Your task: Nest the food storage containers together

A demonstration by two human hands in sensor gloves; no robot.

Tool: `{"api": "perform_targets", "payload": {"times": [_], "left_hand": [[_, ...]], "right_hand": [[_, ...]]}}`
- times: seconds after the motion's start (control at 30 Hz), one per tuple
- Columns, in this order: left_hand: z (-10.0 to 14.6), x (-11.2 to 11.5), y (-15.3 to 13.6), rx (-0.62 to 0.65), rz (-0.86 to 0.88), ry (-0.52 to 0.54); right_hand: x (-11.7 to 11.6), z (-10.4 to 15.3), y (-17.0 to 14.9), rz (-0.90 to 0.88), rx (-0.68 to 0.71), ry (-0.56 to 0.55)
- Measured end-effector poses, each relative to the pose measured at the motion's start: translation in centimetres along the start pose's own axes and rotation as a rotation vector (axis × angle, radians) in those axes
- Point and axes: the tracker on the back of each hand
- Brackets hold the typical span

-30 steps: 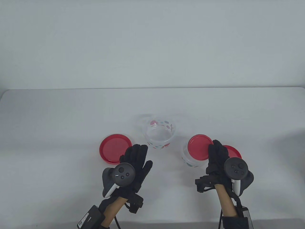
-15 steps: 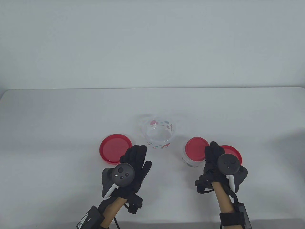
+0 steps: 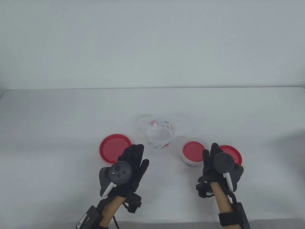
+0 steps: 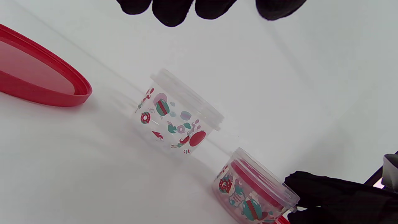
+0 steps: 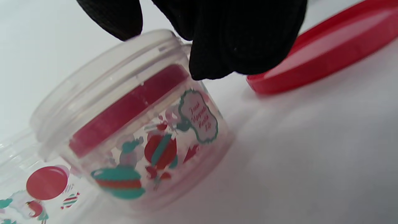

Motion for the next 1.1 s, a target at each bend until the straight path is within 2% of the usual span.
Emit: {"api": "perform_targets", "payload": {"times": [0.07,0.13,0.5,0.67,0.83,0.93,1.0,1.1], "left_hand": [[0.0,-0.1,-0.2,-0.008,0.012,-0.002],[-0.1,-0.1,-0.4,-0.014,0.021,-0.005],[-0.2,-0.4,-0.9,-0.02,0.078,-0.014],[0.8,-1.3,-2.1,-0.031,0.157,0.037],[0.9,-1.9,-3.8,-0.01,0.347,0.044],[0.8,-1.8,-4.9,0.03,0.524,0.021],[0.7,-1.9,-5.4,0.043,0.567,0.011],[0.5,-1.8,-6.0,0.073,0.658,0.002]], "right_hand": [[-0.7,0.1,-0.4,-0.072,-0.059,0.088],[-1.1,0.1,-0.7,-0.131,-0.091,0.124],[-1.6,0.3,-1.0,-0.257,-0.166,0.154],[-1.6,0.5,-0.9,-0.317,-0.23,0.154],[-1.1,0.7,-0.5,-0.366,-0.243,0.134],[0.2,1.3,0.8,-0.374,-0.179,0.092],[0.6,1.8,1.9,-0.373,-0.144,0.085],[0.6,2.9,4.0,-0.413,-0.092,0.123]]}}
Point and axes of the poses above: the tracker on the back of each hand, its own y axis roughly to the thumb side, its own z axis roughly from the fingertips to the wrist, x = y × z, and after that the axes turned 14 degrees about -y, right-handed
